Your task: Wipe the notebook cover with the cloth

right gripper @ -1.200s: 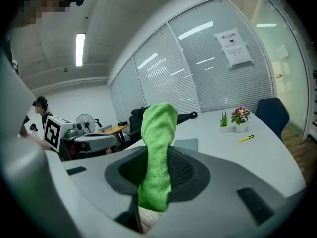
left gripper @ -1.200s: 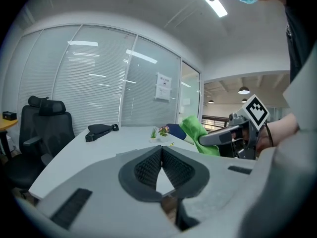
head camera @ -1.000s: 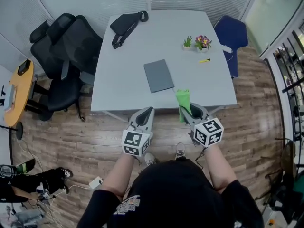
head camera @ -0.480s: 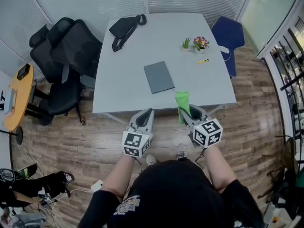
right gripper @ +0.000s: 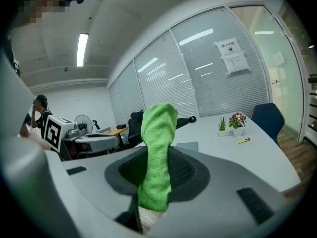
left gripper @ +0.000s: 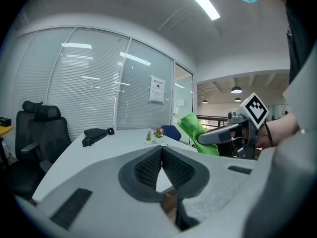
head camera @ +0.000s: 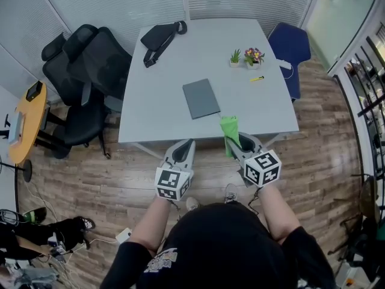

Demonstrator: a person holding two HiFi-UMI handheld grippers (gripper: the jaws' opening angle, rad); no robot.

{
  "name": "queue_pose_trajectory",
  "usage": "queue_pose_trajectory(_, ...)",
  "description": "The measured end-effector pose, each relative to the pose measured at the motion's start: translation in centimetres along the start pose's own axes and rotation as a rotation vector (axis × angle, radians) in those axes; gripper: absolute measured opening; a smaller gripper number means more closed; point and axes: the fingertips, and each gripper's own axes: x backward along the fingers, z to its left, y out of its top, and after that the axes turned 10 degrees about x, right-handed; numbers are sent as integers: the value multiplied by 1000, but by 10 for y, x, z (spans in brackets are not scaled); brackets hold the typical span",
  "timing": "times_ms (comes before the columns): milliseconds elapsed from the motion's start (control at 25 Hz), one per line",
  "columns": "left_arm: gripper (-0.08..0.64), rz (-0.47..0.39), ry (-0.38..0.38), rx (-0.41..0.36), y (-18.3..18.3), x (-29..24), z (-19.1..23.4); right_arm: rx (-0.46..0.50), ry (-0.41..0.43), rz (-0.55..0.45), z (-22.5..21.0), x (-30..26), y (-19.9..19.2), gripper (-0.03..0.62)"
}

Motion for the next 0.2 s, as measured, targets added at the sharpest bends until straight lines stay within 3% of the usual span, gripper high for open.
queue_pose_trajectory(200, 6, -1, 2, -6, 0, -3, -10, 1, 10, -6, -4, 6, -1, 110)
